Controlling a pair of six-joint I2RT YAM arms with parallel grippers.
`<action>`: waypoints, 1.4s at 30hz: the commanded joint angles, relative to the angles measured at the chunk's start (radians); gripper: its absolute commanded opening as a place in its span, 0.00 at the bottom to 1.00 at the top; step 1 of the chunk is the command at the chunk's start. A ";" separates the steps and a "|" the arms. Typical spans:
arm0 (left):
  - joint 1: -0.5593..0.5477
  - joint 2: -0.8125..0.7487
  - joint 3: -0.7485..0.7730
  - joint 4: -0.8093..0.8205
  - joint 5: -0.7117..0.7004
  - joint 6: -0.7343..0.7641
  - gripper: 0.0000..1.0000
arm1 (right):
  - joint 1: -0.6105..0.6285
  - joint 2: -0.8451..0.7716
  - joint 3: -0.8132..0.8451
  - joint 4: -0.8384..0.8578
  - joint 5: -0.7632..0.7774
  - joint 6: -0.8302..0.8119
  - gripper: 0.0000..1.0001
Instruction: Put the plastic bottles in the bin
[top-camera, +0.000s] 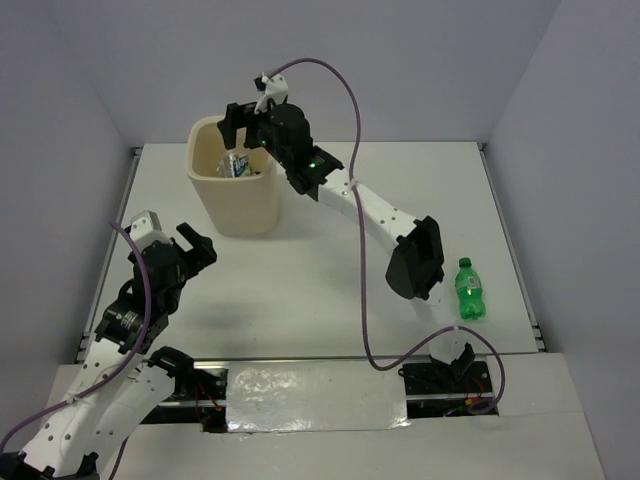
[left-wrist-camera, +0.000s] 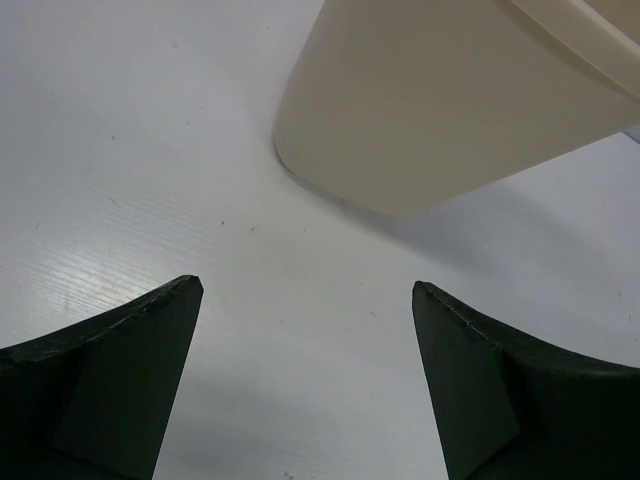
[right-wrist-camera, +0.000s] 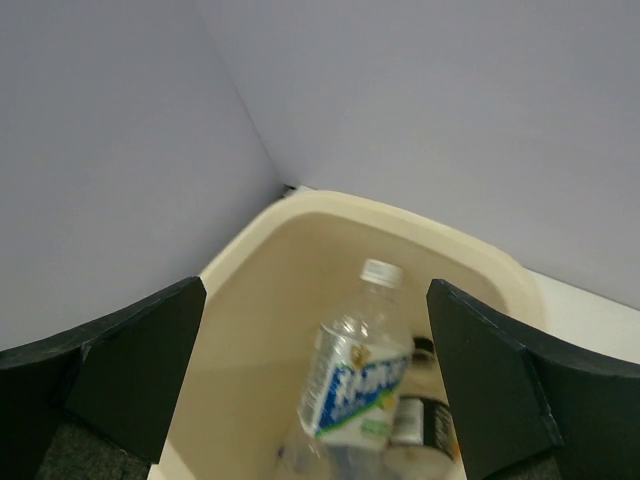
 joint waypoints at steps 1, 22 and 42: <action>0.004 -0.008 0.015 0.026 -0.016 -0.018 0.99 | -0.011 -0.205 -0.051 -0.113 0.088 -0.084 1.00; 0.004 0.113 -0.002 0.222 0.175 0.033 0.99 | -0.741 -0.887 -1.238 -0.864 0.413 0.268 1.00; 0.004 0.145 -0.039 0.252 0.144 0.050 0.99 | -0.968 -0.525 -1.274 -0.859 0.343 0.248 0.97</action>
